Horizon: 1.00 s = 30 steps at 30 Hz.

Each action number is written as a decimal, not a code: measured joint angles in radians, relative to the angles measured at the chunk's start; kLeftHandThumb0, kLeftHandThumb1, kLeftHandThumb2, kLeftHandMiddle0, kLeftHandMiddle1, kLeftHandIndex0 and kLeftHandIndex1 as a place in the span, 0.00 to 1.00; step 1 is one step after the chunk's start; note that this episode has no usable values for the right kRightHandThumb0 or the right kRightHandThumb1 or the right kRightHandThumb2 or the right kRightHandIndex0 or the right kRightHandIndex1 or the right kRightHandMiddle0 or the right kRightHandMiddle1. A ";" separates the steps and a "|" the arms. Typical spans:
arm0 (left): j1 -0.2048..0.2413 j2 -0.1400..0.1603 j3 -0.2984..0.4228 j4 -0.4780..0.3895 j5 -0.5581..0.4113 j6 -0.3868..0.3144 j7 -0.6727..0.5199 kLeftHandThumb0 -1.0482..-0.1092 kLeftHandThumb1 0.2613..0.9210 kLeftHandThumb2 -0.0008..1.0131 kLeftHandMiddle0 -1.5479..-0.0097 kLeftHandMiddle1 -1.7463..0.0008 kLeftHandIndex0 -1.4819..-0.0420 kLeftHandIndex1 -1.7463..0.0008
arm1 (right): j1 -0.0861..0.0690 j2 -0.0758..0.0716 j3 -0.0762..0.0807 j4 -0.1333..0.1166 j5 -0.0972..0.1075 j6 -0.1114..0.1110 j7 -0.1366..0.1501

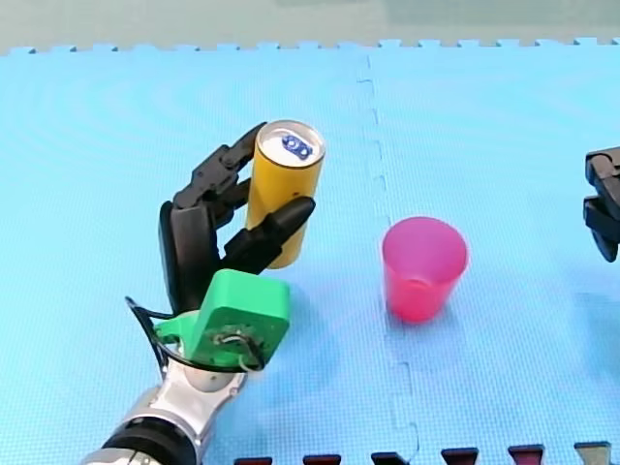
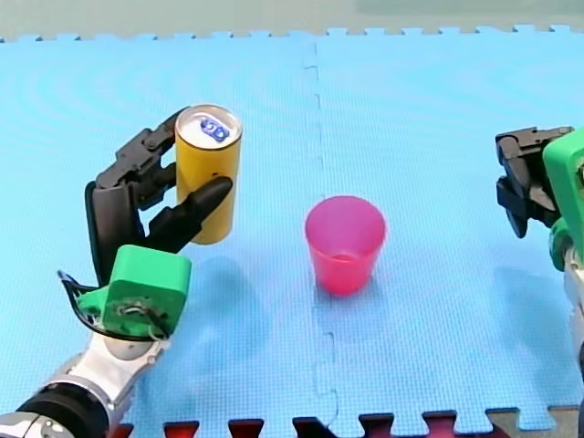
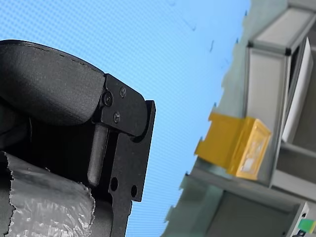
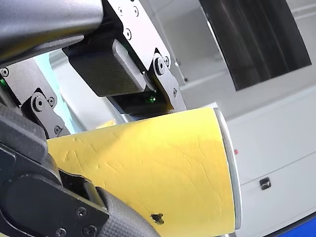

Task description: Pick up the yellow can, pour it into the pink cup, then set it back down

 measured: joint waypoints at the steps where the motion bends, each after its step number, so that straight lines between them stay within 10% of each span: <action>1: 0.005 -0.001 0.007 -0.003 -0.008 -0.001 -0.014 0.69 0.86 0.00 0.15 0.99 0.20 1.00 | 0.000 0.000 0.000 0.000 0.000 0.000 -0.002; 13: 0.067 0.004 0.078 -0.052 -0.098 -0.017 -0.242 0.71 0.89 0.00 0.17 1.00 0.22 1.00 | 0.009 -0.001 0.005 -0.004 -0.004 0.000 -0.010; 30: 0.118 0.015 0.106 -0.038 -0.087 -0.038 -0.272 0.74 0.89 0.00 0.17 1.00 0.24 1.00 | 0.008 -0.013 0.014 -0.005 -0.008 0.009 -0.016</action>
